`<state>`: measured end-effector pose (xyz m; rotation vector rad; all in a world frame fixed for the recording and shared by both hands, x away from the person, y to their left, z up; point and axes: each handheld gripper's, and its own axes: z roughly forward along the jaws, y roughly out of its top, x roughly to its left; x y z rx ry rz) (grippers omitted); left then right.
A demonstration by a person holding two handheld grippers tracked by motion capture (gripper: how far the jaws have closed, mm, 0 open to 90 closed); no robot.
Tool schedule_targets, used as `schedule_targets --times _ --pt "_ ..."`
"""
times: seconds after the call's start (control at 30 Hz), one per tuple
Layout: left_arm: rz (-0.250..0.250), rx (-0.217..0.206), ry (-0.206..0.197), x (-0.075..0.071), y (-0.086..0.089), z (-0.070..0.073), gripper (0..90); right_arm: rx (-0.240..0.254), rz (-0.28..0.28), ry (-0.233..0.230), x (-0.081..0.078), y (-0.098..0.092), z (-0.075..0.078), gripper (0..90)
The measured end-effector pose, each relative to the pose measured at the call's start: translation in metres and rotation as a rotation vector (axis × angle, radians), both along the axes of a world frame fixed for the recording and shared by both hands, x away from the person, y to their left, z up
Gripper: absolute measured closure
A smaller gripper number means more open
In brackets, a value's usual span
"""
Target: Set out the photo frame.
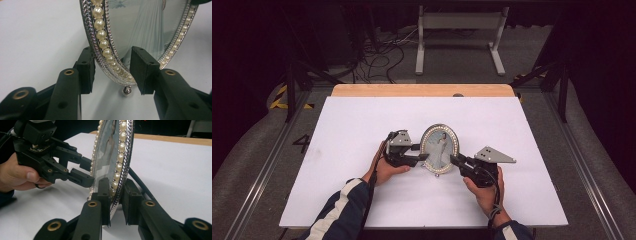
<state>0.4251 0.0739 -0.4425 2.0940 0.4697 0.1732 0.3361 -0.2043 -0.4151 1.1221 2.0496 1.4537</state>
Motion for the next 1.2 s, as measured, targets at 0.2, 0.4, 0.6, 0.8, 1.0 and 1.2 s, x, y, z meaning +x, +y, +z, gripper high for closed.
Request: schedule_targets --times 0.2,0.4,0.6,0.8,1.0,1.2 --pt "-0.014 0.026 -0.016 -0.007 0.003 0.003 56.2 0.008 -0.002 0.014 0.006 0.0 -0.001 78.2" --pt "-0.035 0.04 -0.01 -0.011 0.008 0.005 55.1 0.007 0.007 0.015 0.01 0.0 -0.001 77.7" --pt "-0.016 0.016 -0.02 -0.009 0.004 0.003 46.0 -0.006 0.003 0.001 0.007 0.002 0.0 73.9" --pt "0.058 -0.034 -0.034 -0.007 0.007 0.005 36.1 -0.038 -0.018 -0.041 0.0 0.002 0.004 74.0" --pt "0.07 -0.065 -0.034 -0.007 0.009 0.007 36.1 -0.048 -0.023 -0.051 -0.002 0.005 0.004 77.4" --pt "0.02 0.002 -0.066 -0.014 0.003 0.01 45.0 -0.056 -0.026 -0.051 -0.001 0.006 0.004 77.3"
